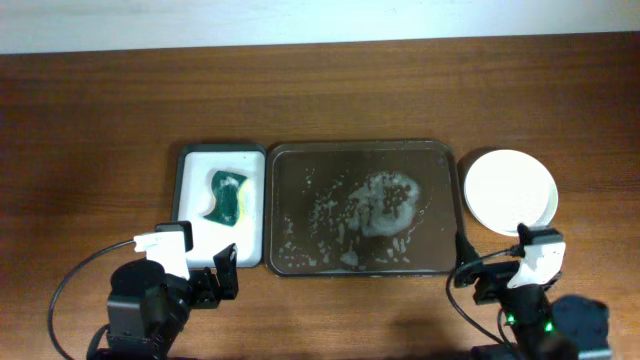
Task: Clean dirty plates on tray and stack at the side
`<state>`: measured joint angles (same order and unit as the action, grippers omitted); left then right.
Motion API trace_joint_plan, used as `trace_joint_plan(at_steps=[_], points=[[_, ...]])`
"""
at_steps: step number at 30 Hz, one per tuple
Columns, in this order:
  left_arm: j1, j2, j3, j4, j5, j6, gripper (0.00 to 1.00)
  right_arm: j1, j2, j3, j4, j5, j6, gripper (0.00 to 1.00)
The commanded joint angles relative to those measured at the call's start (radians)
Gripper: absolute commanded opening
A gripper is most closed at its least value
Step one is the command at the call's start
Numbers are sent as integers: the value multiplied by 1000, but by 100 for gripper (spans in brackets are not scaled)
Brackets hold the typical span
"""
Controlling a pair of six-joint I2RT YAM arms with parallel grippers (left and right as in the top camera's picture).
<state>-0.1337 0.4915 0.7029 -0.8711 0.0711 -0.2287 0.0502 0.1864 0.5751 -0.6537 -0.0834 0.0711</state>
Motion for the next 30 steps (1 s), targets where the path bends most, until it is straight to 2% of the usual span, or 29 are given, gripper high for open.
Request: trace_joint_plan(at_steps=[1,10,15,20,23,30], points=[[-4,-3,-5,2,-8,-2,99,-5,-142,-158,153,-15,-11,99],[-4,-3,-5,-5,-8,-2,99,-5,-183,-438,639,-9,-12,99],[-4,-3,-5,-5,-8,-2,100,-6,-183,-564,777,-4,-16,99],[-4,-3,-5,-5,-8,-2,99,-6,-183,-570,681,64,-16,99],[-4,-3,-5,-5,-8,-2,99,-6,-183,-569,567,77,-15,99],[-4,-3,-5,-5,-8,-2,100,-6,-183,-570,573,80,-15,99]])
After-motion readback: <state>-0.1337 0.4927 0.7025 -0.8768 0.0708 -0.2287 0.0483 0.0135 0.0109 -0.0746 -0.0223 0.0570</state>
